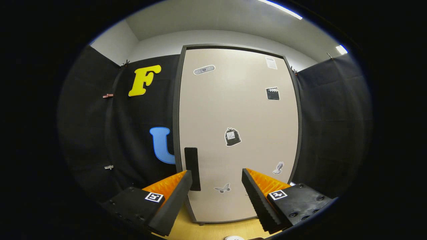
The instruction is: Open the shoe cabinet door, grab the shoes and put them into the shoe cabinet, then close the shoe cabinet door.
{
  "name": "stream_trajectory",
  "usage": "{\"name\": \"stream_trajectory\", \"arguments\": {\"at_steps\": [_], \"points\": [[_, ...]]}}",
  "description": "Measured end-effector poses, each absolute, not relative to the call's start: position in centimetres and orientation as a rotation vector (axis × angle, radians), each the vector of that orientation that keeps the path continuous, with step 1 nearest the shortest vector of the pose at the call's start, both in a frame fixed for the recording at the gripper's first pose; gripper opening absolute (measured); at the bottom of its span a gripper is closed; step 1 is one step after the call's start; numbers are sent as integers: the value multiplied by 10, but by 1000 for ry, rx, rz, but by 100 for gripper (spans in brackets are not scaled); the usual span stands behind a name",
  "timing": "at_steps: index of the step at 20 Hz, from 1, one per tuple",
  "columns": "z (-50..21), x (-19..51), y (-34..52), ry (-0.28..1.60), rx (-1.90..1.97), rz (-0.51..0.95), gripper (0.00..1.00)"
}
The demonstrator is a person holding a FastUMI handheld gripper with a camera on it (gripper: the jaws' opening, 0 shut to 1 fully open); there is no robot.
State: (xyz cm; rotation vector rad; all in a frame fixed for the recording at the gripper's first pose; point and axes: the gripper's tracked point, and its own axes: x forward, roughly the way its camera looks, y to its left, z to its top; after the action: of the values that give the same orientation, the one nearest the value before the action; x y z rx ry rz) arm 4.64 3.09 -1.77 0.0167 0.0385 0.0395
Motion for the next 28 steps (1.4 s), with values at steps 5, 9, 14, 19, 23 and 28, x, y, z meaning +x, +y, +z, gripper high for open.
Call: {"name": "stream_trajectory", "arguments": {"at_steps": [5,9,14,19,23,28], "points": [[-30,69,49,56,18,50,98],[-43,92,59,71,31,49,98],[-60,121,69,88,39,45,93],[-80,143,74,135,48,40,88],[-87,148,77,145,40,43,83],[-81,148,76,117,40,32,56]]}}
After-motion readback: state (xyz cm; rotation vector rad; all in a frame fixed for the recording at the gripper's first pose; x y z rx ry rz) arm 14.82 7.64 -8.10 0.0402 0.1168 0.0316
